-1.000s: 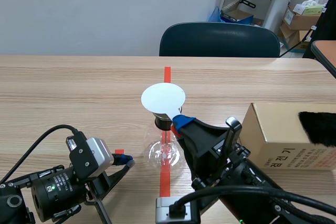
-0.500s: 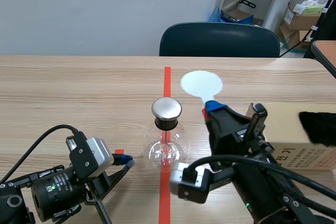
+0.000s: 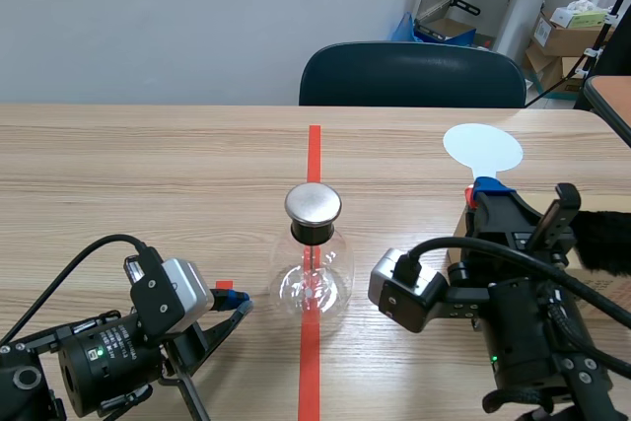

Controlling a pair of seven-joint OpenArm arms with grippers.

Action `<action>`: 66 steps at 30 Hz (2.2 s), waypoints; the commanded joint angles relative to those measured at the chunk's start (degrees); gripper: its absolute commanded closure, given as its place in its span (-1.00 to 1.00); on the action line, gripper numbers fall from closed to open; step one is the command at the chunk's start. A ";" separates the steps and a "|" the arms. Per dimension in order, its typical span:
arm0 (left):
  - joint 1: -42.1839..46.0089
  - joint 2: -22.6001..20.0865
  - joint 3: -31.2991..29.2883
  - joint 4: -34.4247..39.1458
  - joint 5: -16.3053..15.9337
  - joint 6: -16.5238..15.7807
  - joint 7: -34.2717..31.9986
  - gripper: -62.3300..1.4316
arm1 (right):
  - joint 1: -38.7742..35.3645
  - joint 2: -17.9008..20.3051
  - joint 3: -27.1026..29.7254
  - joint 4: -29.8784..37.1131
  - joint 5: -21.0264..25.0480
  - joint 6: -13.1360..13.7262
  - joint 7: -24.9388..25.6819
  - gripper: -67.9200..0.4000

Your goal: Do the electroscope experiment

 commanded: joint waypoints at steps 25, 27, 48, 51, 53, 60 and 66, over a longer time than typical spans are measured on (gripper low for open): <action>-0.13 0.42 -0.07 0.76 -0.42 0.09 -0.66 0.78 | 0.35 0.63 0.11 0.83 -0.09 -0.46 -0.37 0.94; -0.13 0.42 -0.07 0.76 -0.42 0.09 -0.66 0.78 | 0.35 0.63 0.11 0.83 -0.09 -0.46 -0.37 0.94; -0.15 0.44 -0.07 0.76 -0.42 0.09 -0.68 0.78 | 0.35 0.63 0.11 0.83 -0.09 -0.46 -0.37 0.94; -0.13 0.44 -0.07 0.76 -0.42 0.09 -0.66 0.78 | 0.35 0.63 0.11 0.83 -0.09 -0.46 -0.37 0.94; -0.13 0.44 -0.07 0.76 -0.42 0.09 -0.66 0.78 | 0.35 0.63 0.11 0.83 -0.09 -0.46 -0.37 0.94; -0.13 0.44 -0.07 0.76 -0.42 0.09 -0.66 0.78 | 0.35 0.63 0.11 0.83 -0.09 -0.46 7.63 0.94; -0.13 0.44 -0.07 0.76 -0.42 0.09 -0.66 0.78 | 0.35 0.63 0.11 0.83 -0.09 -0.46 18.95 0.94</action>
